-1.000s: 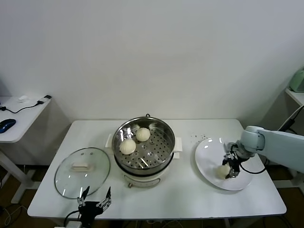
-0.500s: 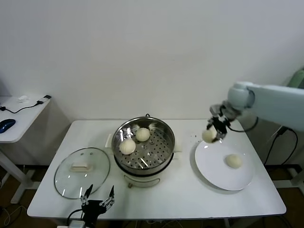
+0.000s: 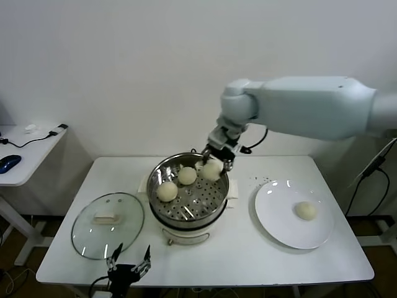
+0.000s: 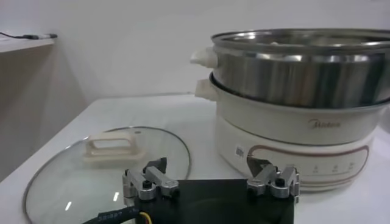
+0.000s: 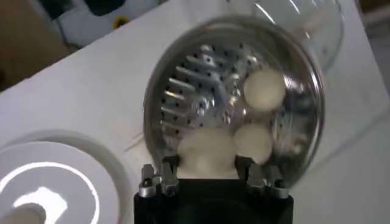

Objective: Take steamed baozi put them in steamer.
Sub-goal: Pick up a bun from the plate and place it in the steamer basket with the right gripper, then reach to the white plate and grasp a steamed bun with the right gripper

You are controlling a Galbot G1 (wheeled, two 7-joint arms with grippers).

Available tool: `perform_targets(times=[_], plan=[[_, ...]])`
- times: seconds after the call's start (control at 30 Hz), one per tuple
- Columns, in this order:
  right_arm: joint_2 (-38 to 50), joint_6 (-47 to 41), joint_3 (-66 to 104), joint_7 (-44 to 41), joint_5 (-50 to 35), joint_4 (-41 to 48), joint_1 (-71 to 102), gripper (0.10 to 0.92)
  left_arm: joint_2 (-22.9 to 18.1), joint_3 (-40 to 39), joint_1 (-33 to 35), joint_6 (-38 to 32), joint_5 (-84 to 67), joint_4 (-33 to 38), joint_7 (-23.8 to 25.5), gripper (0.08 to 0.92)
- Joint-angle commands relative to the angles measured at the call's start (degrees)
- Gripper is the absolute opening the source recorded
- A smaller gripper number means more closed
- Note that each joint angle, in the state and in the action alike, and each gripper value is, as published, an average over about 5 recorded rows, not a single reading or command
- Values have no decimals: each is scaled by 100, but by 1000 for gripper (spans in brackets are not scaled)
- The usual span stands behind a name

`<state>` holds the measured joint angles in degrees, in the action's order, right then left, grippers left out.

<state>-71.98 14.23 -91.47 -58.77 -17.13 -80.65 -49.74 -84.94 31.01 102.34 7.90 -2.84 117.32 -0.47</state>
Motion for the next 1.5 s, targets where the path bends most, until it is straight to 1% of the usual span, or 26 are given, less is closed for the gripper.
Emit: perform_targets(times=[0.03, 0.23, 0.5, 0.6, 0.83, 0.97, 1.1, 1.2, 1.33, 1.4, 1.5], plan=[[-874, 1405, 251, 76, 1154, 161, 929, 630, 7, 22, 26, -13, -7, -24, -3, 823], [-1001, 1458, 264, 124, 1240, 473, 1352, 629, 12, 30, 30, -9, -10, -41, -1, 823], [-1180, 1657, 395, 286, 1676, 972, 1664, 632, 16, 43, 21, -12, -23, -53, -1, 823], [-1208, 1723, 426, 270, 1636, 1065, 1654, 647, 17, 46, 19, -11, -29, -50, -2, 823], [-1092, 1812, 437, 129, 1129, 1014, 1327, 801, 22, 25, 16, -15, -38, -43, 2, 823], [-800, 1824, 504, -18, 793, 962, 909, 821, 25, 12, 21, -21, -35, -33, 4, 823], [-297, 1769, 443, -232, 54, 1088, 347, 823, 32, -14, 28, -30, -27, -32, 11, 823], [297, 1486, 152, -405, -585, 1216, -39, 823, 35, -50, 30, -35, -23, -23, 19, 823], [1333, 338, -827, -336, -1214, 1200, -519, 823, 27, -73, 28, -43, -20, -15, 17, 823], [1861, -350, -1227, -224, -1319, 1127, -636, 823, 28, -73, 24, -51, -20, -18, 16, 823], [2581, -1074, -1506, -168, -1229, 1070, -566, 823, 31, -61, 6, -54, -29, -25, 16, 823]])
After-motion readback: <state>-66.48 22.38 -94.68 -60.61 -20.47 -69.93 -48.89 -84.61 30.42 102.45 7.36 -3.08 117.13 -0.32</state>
